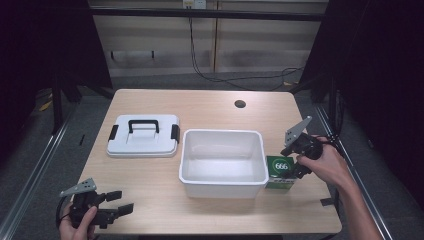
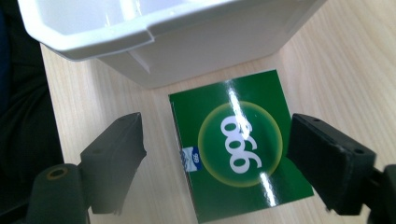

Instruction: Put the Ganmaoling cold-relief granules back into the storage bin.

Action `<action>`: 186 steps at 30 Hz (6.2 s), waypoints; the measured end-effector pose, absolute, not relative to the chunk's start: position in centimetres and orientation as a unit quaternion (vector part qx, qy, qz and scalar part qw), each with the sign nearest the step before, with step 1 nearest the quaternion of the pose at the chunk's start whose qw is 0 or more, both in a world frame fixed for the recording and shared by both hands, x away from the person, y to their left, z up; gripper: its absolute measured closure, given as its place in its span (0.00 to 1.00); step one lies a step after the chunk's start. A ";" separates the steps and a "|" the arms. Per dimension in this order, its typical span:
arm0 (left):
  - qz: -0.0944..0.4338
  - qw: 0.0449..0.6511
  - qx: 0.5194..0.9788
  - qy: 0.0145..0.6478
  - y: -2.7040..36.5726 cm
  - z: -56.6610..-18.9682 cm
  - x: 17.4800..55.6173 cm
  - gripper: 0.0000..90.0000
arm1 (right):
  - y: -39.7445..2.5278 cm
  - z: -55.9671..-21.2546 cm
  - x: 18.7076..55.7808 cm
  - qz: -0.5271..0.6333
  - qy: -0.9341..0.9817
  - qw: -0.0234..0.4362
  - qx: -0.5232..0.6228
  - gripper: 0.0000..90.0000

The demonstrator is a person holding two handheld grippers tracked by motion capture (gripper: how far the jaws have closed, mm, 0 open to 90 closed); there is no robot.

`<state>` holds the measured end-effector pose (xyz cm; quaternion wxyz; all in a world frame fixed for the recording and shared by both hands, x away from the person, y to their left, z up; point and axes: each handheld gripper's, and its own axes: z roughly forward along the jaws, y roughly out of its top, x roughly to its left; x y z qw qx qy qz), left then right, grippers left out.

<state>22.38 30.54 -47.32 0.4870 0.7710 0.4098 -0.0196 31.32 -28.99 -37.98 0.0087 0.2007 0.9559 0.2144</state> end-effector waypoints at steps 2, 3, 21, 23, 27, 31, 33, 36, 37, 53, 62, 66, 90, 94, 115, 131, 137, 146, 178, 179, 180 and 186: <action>-0.020 0.486 0.771 0.411 30.5 -47.3 22.4 0.18 | -29.1 -37.9 31.6 0.213 0.957 0.003 0.199 0.13; -0.020 0.487 0.771 0.411 30.4 -47.3 22.4 0.18 | -29.1 -37.8 31.7 0.210 0.958 0.003 0.194 0.13; -0.024 0.487 0.773 0.405 30.4 -47.4 22.4 0.18 | -27.3 -39.8 33.3 0.129 0.984 -0.010 0.126 0.10; -0.023 0.488 0.773 0.405 30.4 -47.3 22.4 0.18 | -27.1 -39.9 33.3 0.127 0.985 -0.012 0.118 0.09; -0.019 0.487 0.774 0.403 30.3 -47.3 22.3 0.18 | -26.9 -40.1 33.2 0.098 0.989 0.000 0.114 0.09; -0.018 0.486 0.775 0.403 30.3 -47.3 22.4 0.18 | -26.8 -40.3 33.3 0.087 0.991 0.001 0.106 0.09; -0.019 0.486 0.775 0.403 30.3 -47.3 22.4 0.18 | -26.6 -40.6 33.3 0.076 0.992 -0.005 0.102 0.09; -0.019 0.486 0.776 0.403 30.3 -47.3 22.3 0.18 | -26.4 -40.9 33.3 0.067 0.993 -0.007 0.096 0.09; -0.019 0.486 0.775 0.403 30.3 -47.3 22.3 0.18 | -26.4 -41.0 33.3 0.065 0.993 -0.006 0.094 0.09; -0.019 0.486 0.775 0.404 30.3 -47.3 22.3 0.18 | -25.7 -41.9 33.4 0.043 0.996 -0.002 0.081 0.14; -0.019 0.485 0.774 0.407 30.3 -47.3 22.3 0.18 | -26.2 -41.5 33.4 0.057 0.995 0.009 0.087 0.17; -0.020 0.486 0.773 0.407 30.3 -47.3 22.3 0.18 | -26.4 -41.2 33.3 0.058 0.994 0.002 0.098 0.17; -0.019 0.484 0.775 0.407 30.4 -47.4 22.4 0.18 | -28.8 -40.2 32.2 0.100 0.983 -0.010 0.152 0.18; -0.019 0.484 0.774 0.408 30.3 -47.4 22.3 0.18 | -29.8 -39.2 31.7 0.118 0.978 0.002 0.173 0.18; -0.016 0.487 0.771 0.411 30.4 -47.3 22.3 0.18 | -31.7 -37.8 30.5 0.184 0.962 0.038 0.196 0.18; -0.015 0.483 0.774 0.409 30.4 -47.3 22.4 0.18 | -34.0 -36.3 28.9 0.227 0.948 0.061 0.213 0.18; -0.016 0.485 0.773 0.409 30.5 -47.3 22.3 0.18 | -34.5 -35.4 28.6 0.253 0.942 0.061 0.211 0.18; -0.017 0.487 0.771 0.409 30.5 -47.3 22.3 0.18 | -35.2 -33.7 28.5 0.286 0.932 0.068 0.213 0.18; -0.018 0.488 0.771 0.409 30.4 -47.3 22.3 0.18 | -32.5 -28.5 29.7 0.335 0.918 0.095 0.189 0.18; -0.018 0.488 0.771 0.409 30.4 -47.3 22.3 0.18 | -32.3 -28.3 29.8 0.330 0.920 0.098 0.188 0.18; -0.017 0.487 0.771 0.409 30.4 -47.3 22.3 0.18 | -32.0 -28.2 29.9 0.329 0.921 0.096 0.185 0.18; -0.017 0.487 0.771 0.409 30.4 -47.3 22.3 0.18 | -30.6 -27.3 30.5 0.327 0.923 0.095 0.178 0.18</action>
